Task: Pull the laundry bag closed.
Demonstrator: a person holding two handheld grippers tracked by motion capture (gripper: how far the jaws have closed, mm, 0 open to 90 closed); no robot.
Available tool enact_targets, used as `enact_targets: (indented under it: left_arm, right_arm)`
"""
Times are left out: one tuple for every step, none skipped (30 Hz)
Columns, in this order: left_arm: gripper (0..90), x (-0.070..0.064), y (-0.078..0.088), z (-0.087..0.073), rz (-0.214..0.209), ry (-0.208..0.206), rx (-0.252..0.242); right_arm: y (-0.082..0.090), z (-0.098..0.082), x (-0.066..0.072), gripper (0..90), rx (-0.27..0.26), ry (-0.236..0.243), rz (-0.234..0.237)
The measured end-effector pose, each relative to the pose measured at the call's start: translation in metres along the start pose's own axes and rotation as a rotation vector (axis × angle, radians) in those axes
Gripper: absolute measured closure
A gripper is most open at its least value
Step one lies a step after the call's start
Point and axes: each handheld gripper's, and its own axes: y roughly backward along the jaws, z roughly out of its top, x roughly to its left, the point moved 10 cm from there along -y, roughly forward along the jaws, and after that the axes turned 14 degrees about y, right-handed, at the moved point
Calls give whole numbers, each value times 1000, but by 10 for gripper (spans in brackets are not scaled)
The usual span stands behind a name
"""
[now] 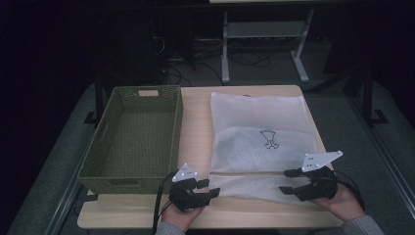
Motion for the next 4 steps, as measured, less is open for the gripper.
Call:
enact_targets:
  left_arm:
    - [457,0,0,-1,1,0,1]
    - [457,0,0,-2,3,-5,4]
    - [457,1,0,-3,4,-4,2]
    - [456,1,0,-3,2,-4,0]
  right_arm:
    - [-1,0,1,390,0,-1,2]
    - [-2,0,2,389,-2,1,1]
    - [-3,0,3,389,-2,3,4]
    - [-3,0,4,388,0,3,5]
